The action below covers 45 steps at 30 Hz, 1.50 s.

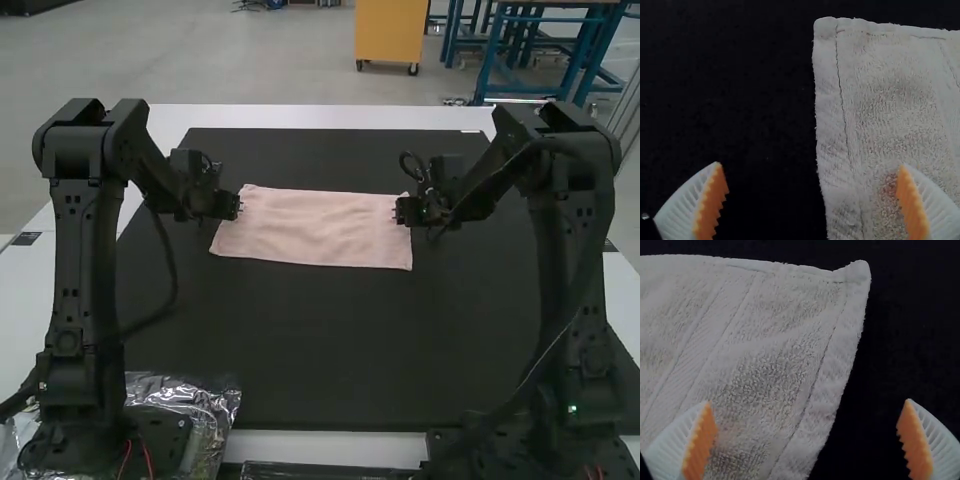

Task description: Fold the towel.

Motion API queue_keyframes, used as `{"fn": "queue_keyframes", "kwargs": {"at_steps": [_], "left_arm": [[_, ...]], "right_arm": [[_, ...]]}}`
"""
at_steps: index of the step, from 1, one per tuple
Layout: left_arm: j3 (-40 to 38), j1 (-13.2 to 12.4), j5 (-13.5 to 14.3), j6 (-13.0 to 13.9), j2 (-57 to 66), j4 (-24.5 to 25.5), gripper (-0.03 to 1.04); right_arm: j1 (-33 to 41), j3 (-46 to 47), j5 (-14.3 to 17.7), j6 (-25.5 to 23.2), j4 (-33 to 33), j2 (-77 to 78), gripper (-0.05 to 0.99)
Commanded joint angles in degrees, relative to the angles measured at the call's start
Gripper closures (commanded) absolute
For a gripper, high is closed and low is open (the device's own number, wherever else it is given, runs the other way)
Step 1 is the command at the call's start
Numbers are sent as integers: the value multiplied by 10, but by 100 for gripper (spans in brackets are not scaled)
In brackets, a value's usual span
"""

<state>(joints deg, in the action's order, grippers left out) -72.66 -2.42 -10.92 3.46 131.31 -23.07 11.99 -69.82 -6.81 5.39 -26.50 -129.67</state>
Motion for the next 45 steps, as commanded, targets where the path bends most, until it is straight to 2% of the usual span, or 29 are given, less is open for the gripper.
{"fn": "queue_keyframes", "kwargs": {"at_steps": [1,2,5,7,8,11,15,18,22,27,31,37,45], "left_arm": [[-13,4,7,24,25,-3,86],[-13,5,7,27,32,-4,99],[-13,1,-2,34,37,-7,98],[-13,1,-21,32,36,-15,98],[-15,1,-22,30,36,-17,98],[-28,-1,-40,27,29,1,98],[-45,-1,-67,13,4,21,98],[-54,2,-75,-6,-17,22,98],[-58,7,-84,-13,-42,43,98],[-56,1,-94,-2,-61,80,98],[-45,-15,-105,15,-75,106,98],[-7,-36,-111,39,-108,110,98],[57,-49,-120,53,-163,112,98]], "right_arm": [[-2,-1,-30,6,-3,-23,97],[-5,-1,-38,6,-1,-25,96],[-14,1,-41,1,-1,-27,96],[-19,1,-43,-5,-1,-24,96],[-21,0,-44,-9,-1,-22,96],[-27,-6,-51,-14,0,-4,96],[-27,-15,-54,-26,7,32,96],[-27,-25,-65,-35,21,54,96],[-28,-26,-77,-43,37,80,96],[-36,4,-84,-46,41,114,96],[-36,30,-87,-45,41,135,96],[-44,67,-97,-46,41,166,96],[-44,109,-106,-46,41,198,96]]}}
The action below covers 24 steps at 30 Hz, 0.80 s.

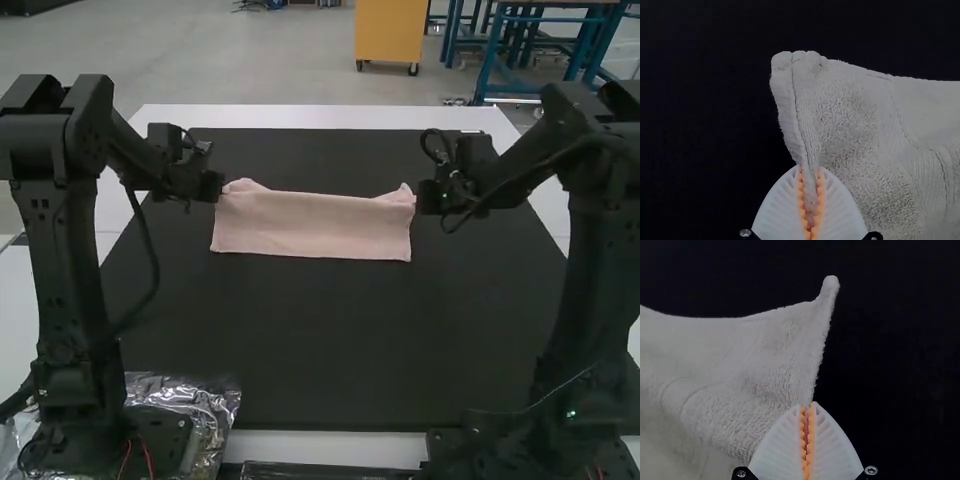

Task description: Fold the towel.

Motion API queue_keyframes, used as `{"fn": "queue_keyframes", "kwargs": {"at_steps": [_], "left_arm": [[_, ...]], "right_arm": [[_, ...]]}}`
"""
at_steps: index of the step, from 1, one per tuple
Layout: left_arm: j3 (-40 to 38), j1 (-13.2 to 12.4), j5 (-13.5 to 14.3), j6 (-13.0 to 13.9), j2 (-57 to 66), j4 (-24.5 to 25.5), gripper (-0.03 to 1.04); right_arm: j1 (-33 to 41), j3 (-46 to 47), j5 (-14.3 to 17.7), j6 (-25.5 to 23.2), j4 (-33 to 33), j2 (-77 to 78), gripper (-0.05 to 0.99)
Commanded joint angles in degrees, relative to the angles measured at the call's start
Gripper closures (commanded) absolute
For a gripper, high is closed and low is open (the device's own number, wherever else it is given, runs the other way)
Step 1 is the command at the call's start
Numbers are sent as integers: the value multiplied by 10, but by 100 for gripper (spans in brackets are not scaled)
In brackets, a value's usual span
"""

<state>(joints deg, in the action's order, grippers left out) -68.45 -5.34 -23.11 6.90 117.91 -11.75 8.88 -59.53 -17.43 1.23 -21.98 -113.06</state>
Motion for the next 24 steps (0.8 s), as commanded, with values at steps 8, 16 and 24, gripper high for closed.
{"fn": "queue_keyframes", "kwargs": {"at_steps": [8,16,24], "left_arm": [[112,-30,-3,26,-87,-24,98],[183,-36,-4,27,-126,-46,98],[249,-37,-4,27,-133,-84,98]], "right_arm": [[-13,57,-9,-3,-5,55,96],[-13,97,-29,-3,-13,64,96],[-13,129,-33,-4,-36,45,94]]}}
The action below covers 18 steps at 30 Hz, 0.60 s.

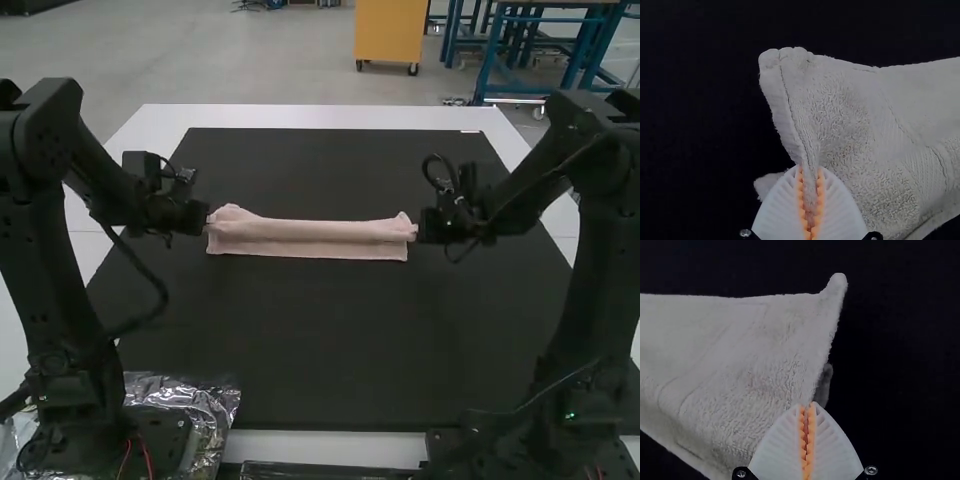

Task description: Fold the towel.

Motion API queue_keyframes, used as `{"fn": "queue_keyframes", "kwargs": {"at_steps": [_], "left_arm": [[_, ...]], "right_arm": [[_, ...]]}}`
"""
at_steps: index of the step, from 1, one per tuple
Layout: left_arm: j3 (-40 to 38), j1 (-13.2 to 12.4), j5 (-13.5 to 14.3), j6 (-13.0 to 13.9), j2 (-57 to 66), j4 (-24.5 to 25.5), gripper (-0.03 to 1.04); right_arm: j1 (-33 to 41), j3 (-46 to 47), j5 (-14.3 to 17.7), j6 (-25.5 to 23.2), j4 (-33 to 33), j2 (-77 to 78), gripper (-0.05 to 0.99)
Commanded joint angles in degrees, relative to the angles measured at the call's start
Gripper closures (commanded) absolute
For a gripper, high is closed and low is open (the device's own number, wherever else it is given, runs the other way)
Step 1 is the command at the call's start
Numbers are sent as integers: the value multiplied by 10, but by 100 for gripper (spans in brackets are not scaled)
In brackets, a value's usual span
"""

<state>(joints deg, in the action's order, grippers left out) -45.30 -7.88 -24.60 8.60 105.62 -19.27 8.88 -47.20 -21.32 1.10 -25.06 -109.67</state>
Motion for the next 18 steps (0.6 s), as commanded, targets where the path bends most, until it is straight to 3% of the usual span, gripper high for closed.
{"fn": "queue_keyframes", "kwargs": {"at_steps": [1,3,4,6,7,10,14,18], "left_arm": [[25,-12,11,10,-9,-10,98],[36,-13,10,10,-8,-14,86],[42,-14,8,9,-8,-14,73],[47,-14,1,8,-8,-15,20],[49,-15,-7,7,-9,-15,9],[46,-18,-12,3,-10,-24,4],[38,-29,-14,-47,-18,-64,4],[20,-35,-14,-68,-26,-67,4]], "right_arm": [[-13,9,6,-2,-5,6,87],[-13,13,6,-3,-4,-4,74],[-13,15,6,-3,-3,-5,64],[-13,19,6,-8,-4,-5,30],[-13,19,7,-11,-3,-5,17],[-13,17,5,-15,-3,-2,3],[-10,8,5,-19,-2,9,3],[-3,-3,5,-19,0,9,3]]}}
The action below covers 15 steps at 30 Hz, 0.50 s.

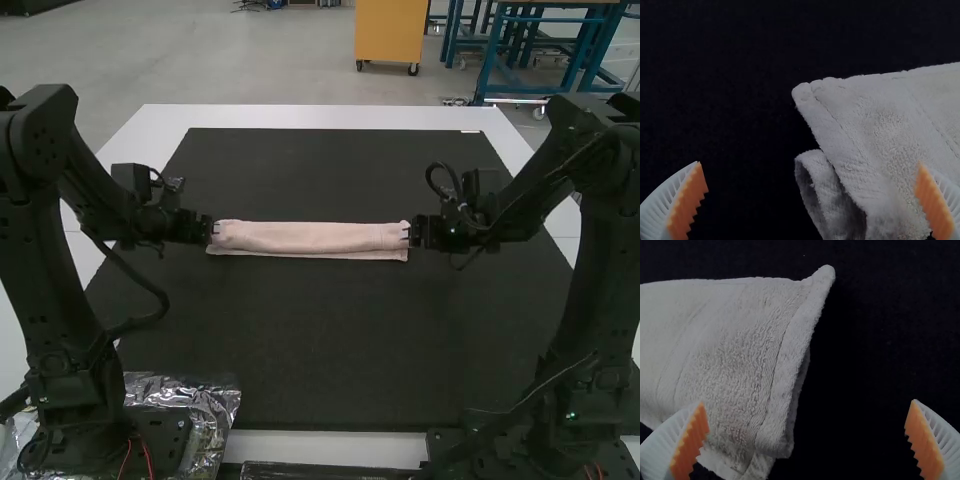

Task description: Fold the towel.

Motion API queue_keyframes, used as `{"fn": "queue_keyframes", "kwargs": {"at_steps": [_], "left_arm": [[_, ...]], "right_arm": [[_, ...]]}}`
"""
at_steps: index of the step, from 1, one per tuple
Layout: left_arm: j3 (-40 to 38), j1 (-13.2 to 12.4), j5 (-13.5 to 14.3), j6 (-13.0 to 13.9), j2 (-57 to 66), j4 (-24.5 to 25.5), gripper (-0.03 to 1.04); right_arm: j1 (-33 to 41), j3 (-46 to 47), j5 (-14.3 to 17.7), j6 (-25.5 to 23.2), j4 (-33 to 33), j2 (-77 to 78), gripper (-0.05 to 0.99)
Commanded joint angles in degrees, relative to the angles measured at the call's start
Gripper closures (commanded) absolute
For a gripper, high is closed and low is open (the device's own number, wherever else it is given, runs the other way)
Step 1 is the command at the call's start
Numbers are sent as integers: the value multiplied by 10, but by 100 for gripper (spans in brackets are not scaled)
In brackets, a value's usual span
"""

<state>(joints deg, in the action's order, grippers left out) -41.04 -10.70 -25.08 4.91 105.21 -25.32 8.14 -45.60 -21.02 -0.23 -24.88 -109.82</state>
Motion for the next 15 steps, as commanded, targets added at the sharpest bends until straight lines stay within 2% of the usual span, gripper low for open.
{"fn": "queue_keyframes", "kwargs": {"at_steps": [1,5,15], "left_arm": [[-27,-7,-11,-37,-23,-4,4],[-36,-7,-22,-56,-26,-2,4],[-38,-7,-22,-69,-40,-2,4]], "right_arm": [[7,-23,2,-6,-2,10,3],[21,-28,4,-6,-2,10,3],[42,-33,14,-1,-5,-18,3]]}}
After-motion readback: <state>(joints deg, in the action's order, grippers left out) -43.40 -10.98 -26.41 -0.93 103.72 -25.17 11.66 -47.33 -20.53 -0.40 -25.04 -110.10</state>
